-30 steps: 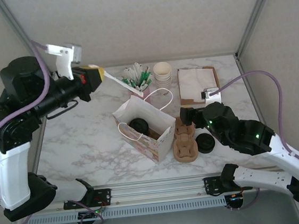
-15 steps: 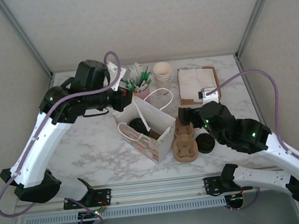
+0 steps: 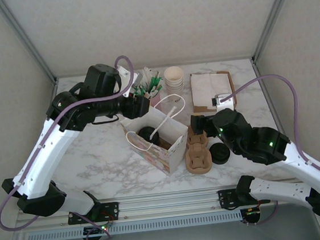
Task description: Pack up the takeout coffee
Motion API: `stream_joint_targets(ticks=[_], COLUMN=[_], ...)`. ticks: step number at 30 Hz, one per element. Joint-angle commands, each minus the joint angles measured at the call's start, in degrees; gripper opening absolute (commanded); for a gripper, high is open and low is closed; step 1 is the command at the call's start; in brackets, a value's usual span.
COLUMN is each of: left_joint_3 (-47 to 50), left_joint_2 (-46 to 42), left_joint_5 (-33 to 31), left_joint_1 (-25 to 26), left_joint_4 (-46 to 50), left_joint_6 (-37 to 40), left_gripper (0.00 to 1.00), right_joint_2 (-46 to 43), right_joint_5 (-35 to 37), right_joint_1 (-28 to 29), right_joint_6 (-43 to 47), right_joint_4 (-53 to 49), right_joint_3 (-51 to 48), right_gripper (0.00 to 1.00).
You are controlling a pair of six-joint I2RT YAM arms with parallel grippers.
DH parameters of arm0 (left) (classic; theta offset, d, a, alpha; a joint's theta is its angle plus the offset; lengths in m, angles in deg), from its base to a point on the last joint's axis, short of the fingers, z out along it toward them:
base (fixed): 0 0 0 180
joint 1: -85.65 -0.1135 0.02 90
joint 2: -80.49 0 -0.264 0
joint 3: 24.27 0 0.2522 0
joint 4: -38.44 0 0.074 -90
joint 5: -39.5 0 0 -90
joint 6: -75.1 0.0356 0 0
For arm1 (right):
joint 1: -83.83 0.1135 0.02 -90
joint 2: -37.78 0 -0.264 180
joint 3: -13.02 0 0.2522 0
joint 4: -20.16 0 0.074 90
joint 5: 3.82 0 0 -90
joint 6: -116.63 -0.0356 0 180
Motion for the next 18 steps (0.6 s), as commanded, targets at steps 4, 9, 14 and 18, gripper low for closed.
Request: stream_joint_targets(ticks=[4, 9, 14, 18], left_joint_3=[-0.32, 1.91, 3.3, 5.71], left_joint_2=[-2.93, -4.91, -5.82, -7.51], left_joint_5=[-5.85, -8.96, -13.5, -18.82], left_joint_1=[0.58, 0.49, 0.33, -1.38], left_joint_4=[-1.33, -2.79, -2.56, -2.83], left_joint_6=[0.7, 0.34, -0.72, -3.54], left_gripper=[0.54, 0.54, 0.54, 0.54], right_joint_2=[2.41, 4.7, 6.29, 6.95], right_joint_5=[3.79, 2.83, -1.73, -7.81], right_joint_1=[0.3, -0.33, -2.64, -3.71], right_joint_6=[3.02, 2.6, -1.01, -6.94], right_joint_4=[-0.69, -0.39, -3.04, -5.82], right_joint_3=[3.68, 4.37, 7.83, 10.54], right_gripper=[0.93, 0.95, 0.9, 0.79])
